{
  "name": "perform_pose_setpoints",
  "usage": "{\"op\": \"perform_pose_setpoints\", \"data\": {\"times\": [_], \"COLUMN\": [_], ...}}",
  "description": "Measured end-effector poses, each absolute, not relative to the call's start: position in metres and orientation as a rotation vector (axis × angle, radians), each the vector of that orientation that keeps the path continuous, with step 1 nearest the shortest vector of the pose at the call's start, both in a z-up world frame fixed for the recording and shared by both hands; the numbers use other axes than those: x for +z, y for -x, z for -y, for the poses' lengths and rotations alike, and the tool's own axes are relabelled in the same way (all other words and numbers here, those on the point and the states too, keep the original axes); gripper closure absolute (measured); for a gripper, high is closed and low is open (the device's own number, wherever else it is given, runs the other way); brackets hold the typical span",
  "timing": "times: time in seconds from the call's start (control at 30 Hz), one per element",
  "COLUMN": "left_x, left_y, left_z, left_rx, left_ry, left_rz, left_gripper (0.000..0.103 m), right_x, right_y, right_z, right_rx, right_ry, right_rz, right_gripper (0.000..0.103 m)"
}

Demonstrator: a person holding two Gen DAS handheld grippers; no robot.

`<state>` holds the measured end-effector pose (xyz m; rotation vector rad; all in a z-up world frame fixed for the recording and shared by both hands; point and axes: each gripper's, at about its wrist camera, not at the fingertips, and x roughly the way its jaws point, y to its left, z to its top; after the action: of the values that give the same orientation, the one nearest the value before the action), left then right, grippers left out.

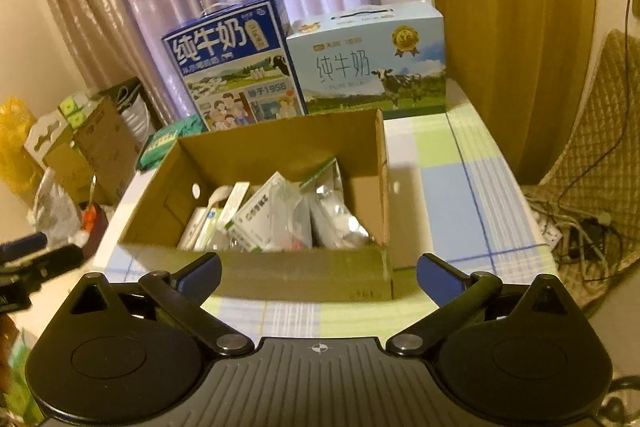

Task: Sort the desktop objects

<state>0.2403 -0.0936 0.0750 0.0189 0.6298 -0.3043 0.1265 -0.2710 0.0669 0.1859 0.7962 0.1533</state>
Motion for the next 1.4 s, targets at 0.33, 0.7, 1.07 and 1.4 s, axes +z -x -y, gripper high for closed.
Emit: {"op": "perform_pose_setpoints", "data": {"times": [0.33, 0.7, 1.07, 1.4], "left_x": [0.098, 0.111, 0.115, 0.112], "left_y": [-0.167, -0.108, -0.085, -0.080], "left_z": [0.095, 0.100, 0.105, 0.108], "left_rx": [-0.260, -0.218, -0.201, -0.206], "left_ry": [-0.030, -0.019, -0.016, -0.005], "left_rz": [-0.663, -0.651, -0.653, -0.667], "left_gripper": [0.001, 0.001, 0.001, 0.001], "right_x": [0.082, 0.092, 0.096, 0.097], "right_y": [-0.062, -0.006, 0.027, 0.032], "right_z": [0.249, 0.245, 0.248, 0.246], "right_rx": [0.140, 0.104, 0.081, 0.082], "right_ry": [-0.100, -0.100, -0.095, -0.095], "right_rz": [-0.808, -0.800, -0.792, -0.789], "right_gripper": [0.002, 0.002, 0.002, 0.002]}}
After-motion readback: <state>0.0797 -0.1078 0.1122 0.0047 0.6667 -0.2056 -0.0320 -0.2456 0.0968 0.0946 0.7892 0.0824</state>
